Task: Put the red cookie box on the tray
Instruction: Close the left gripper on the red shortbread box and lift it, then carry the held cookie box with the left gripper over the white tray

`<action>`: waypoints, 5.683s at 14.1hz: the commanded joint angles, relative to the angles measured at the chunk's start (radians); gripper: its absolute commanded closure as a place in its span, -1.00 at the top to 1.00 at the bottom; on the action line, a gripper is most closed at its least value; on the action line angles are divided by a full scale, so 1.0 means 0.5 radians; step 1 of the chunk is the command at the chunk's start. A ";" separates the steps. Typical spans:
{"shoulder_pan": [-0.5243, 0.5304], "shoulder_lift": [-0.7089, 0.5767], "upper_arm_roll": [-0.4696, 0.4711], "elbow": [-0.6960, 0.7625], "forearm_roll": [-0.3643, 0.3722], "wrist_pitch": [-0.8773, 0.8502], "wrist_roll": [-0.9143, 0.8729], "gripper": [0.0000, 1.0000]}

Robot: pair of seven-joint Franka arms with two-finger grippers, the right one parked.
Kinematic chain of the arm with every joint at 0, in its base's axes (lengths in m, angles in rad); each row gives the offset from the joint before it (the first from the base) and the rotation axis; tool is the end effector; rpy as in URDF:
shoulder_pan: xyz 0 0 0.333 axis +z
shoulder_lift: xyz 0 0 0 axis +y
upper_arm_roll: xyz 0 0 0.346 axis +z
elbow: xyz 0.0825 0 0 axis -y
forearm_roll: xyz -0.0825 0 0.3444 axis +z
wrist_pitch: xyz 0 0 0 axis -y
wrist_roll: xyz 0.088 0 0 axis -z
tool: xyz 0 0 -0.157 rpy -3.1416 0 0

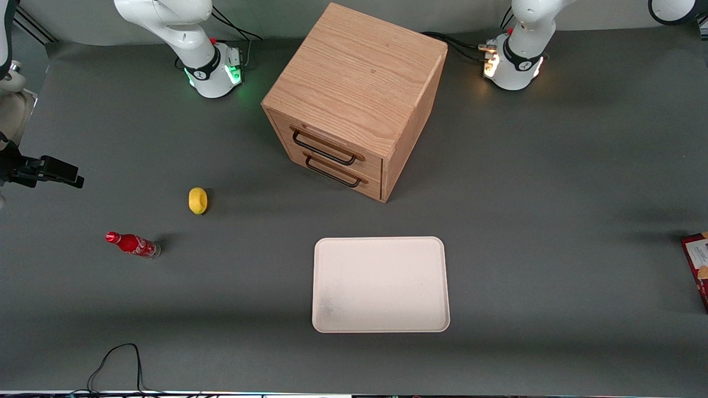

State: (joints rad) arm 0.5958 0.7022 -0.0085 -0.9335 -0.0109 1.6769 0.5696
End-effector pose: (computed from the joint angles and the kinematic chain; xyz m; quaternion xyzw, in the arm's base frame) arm 0.6073 0.4049 0.4506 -0.9997 -0.0104 -0.0217 0.0044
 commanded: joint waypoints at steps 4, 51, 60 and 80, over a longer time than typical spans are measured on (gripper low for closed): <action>-0.001 0.332 -0.008 0.060 -0.036 0.315 0.011 1.00; -0.068 -0.235 -0.069 0.404 -0.012 -0.464 -0.016 -1.00; -0.948 -0.263 -0.072 0.361 -0.003 -0.602 -0.837 -1.00; -2.155 -0.064 -0.057 -0.304 0.267 0.360 -2.379 -1.00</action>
State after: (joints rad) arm -0.4795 0.6955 -0.0472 -0.9642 0.1034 1.7523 -0.6042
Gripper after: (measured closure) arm 0.982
